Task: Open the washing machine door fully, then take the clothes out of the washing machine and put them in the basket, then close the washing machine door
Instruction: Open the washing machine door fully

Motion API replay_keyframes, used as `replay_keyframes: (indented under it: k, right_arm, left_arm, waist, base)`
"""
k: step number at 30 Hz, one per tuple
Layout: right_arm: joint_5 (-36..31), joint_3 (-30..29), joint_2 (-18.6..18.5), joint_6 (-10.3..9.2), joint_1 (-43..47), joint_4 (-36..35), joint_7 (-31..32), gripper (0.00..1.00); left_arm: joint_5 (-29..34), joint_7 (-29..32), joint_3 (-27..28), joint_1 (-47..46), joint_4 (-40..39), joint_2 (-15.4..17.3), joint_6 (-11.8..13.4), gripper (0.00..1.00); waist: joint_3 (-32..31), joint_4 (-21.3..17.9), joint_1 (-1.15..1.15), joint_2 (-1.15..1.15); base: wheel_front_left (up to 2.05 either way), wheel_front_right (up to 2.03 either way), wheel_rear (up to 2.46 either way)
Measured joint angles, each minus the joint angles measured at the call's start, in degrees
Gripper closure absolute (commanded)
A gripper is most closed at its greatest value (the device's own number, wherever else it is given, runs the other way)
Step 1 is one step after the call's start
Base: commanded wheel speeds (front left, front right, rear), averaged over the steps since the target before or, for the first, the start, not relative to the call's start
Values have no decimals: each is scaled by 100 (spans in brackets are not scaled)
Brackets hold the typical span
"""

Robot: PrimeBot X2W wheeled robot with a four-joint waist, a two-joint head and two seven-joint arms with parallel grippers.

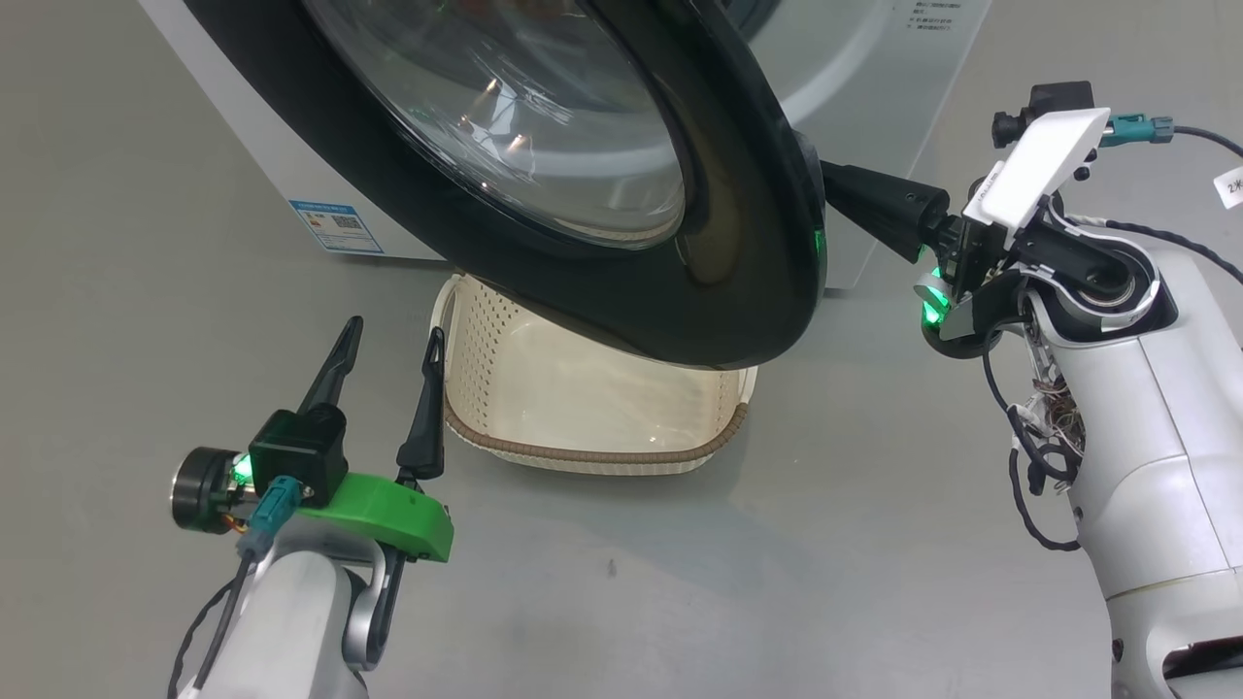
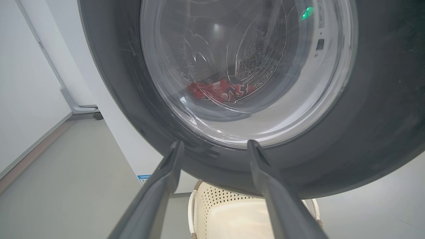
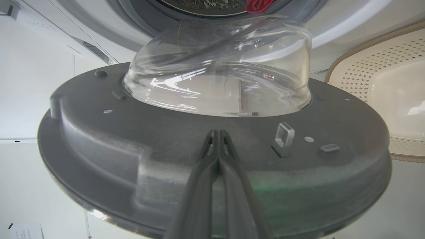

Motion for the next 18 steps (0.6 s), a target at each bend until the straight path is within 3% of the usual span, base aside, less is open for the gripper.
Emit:
replay_keyframes:
  k: [8, 18]
  right_arm:
    - [47, -260, 44, 11, 155, -115, -368, 100]
    - [336, -1028, 75, 69, 647, -326, -1093, 100]
  left_arm:
    - [0, 0, 4, 30, 0, 1, -47, 0]
    - [56, 0, 93, 109, 70, 2, -48, 0]
  waist:
    - [-38, -29, 0, 0]
    - [-143, -116, 0, 0]
  base:
    - [0, 0, 0]
    - [0, 0, 0]
